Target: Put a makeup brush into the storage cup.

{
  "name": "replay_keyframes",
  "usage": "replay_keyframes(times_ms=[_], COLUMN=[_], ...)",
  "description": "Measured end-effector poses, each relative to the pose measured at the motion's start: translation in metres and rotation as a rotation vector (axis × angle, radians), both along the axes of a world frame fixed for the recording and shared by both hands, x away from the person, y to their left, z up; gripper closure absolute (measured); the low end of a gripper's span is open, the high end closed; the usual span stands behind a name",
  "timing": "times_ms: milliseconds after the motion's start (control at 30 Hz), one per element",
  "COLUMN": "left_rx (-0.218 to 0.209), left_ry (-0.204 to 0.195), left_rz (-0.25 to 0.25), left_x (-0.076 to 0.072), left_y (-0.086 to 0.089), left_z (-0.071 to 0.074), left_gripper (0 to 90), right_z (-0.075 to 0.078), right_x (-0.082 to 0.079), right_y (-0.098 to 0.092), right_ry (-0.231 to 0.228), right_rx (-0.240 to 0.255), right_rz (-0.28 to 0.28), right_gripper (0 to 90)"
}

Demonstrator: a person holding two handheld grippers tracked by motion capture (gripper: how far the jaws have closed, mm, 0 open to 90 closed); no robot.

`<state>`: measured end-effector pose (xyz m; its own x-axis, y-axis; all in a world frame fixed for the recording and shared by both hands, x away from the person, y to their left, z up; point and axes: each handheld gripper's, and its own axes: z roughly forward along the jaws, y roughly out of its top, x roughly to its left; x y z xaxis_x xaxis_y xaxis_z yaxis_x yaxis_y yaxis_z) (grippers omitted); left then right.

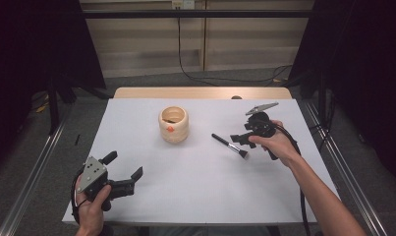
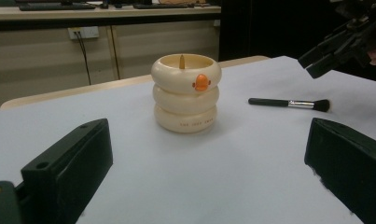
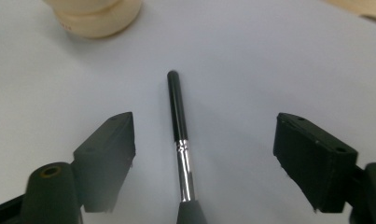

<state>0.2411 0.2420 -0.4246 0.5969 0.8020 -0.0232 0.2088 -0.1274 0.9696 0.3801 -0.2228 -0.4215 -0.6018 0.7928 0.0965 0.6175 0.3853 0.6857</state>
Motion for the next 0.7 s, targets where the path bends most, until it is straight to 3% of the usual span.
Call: replay_keyframes(times_ms=[33,133,200,267,433,500,567,700], left_rx=[-0.001,0.000,0.000,0.000,0.000,0.000,0.000,-0.002], left_ry=[0.000,0.001,0.001,0.001,0.001,0.001,0.001,0.003], left_rz=[0.000,-0.004,-0.006,-0.007,-0.009,-0.009,-0.009,-0.009], left_x=[0.000,0.000,0.000,0.001,0.001,0.001,0.001,0.001], left_y=[0.000,0.000,0.000,0.000,0.000,0.000,0.000,0.000], left_z=[0.000,0.000,0.000,0.000,0.000,0.000,0.000,-0.001], left_gripper=[0.8,0.9,0.9,0.9,1.0,1.0,1.0,0.9], right_z=[-0.002,-0.006,-0.007,-0.007,-0.006,-0.007,-0.008,-0.012], right_x=[0.001,0.007,0.009,0.012,0.020,0.023,0.025,0.029], right_y=[0.000,0.001,0.002,0.004,0.011,0.013,0.015,0.020], right_ry=[0.022,0.161,0.199,0.243,0.315,0.339,0.346,0.402], right_rx=[-0.006,0.008,0.003,-0.032,-0.131,-0.153,-0.171,-0.211], right_rz=[0.014,0.036,0.072,0.085,0.136,0.155,0.210,0.220], right_gripper=[23.0,25.1,27.8,24.9,22.7,21.4,19.7,18.8])
